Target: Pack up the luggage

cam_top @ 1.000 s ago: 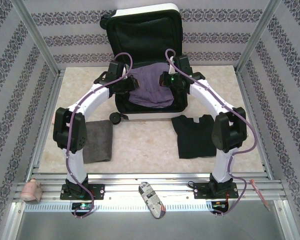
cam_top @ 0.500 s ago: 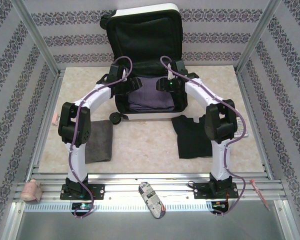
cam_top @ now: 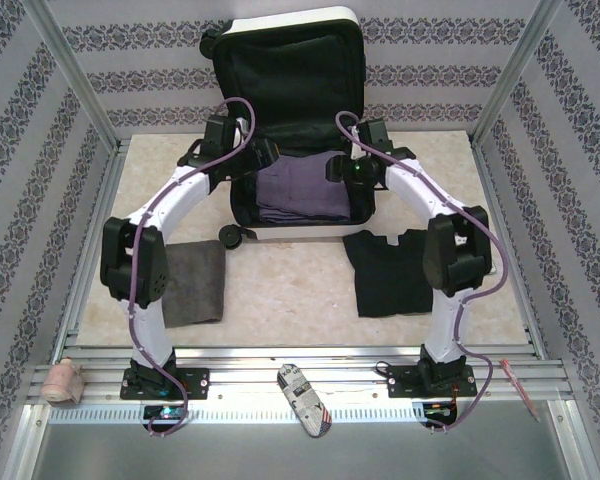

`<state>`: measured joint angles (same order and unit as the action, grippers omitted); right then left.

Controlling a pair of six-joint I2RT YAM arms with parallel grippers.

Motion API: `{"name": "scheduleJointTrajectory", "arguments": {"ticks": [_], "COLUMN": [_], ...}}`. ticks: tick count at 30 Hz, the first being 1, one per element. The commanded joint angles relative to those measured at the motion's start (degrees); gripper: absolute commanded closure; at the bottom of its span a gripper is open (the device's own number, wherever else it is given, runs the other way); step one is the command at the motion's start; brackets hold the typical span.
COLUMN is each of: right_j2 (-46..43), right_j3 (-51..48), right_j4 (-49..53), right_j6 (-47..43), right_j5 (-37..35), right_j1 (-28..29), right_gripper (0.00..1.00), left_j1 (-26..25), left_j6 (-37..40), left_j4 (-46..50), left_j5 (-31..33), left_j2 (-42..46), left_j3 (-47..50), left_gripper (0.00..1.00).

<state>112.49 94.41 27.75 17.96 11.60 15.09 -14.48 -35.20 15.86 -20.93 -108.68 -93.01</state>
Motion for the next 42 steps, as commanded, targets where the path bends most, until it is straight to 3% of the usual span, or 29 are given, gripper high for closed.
{"name": "scheduleJointTrajectory", "arguments": {"ticks": [1,9,13,18,23,28,33,38,42], "right_j2": [-7.77,-29.58,-40.81,-47.97,-47.36,-42.95,-38.16,-32.32,-28.61], "right_j3": [-6.08,-29.35,-41.56,-51.33,-58.16,-60.21,-60.22,-59.14,-56.91], "right_j4": [-0.47,0.66,1.9,1.89,-3.21,-7.6,-12.42,-18.14,-22.16], "right_j6": [-1.82,-1.27,2.24,7.28,12.11,14.49,18.61,23.28,25.28], "right_j5": [-0.35,-2.53,-4.76,-3.6,-1.38,-0.66,-0.1,1.31,3.24], "right_j1": [-1.02,-3.13,-3.45,-3.39,-2.24,1.27,9.14,18.12,22.16], "right_gripper": [0.27,0.27,0.21,0.19,0.19,0.19,0.19,0.2,0.21], "left_j1": [0.55,-0.18,-1.61,-4.36,-6.38,-8.32,-11.93,-14.81,-16.86], "left_j6": [2.71,2.97,1.89,0.73,-0.74,-2.11,-2.29,-4.4,-5.74], "left_j4": [0.44,-5.57,-11.74,-16.76,-21.2,-19.03,-12.83,-10.77,-10.34], "left_j5": [-0.37,-2.54,-3.07,-0.84,0.2,3.25,7.72,8.86,9.06], "left_j2": [4.55,14.62,19.79,24.46,26.63,27.91,28.37,27.75,26.47], "left_j3": [3.41,17.23,26.28,34.24,38.88,40.4,39.57,40.08,40.63], "left_gripper": [0.26,0.26,0.25,0.24,0.24,0.24,0.24,0.25,0.26]}}
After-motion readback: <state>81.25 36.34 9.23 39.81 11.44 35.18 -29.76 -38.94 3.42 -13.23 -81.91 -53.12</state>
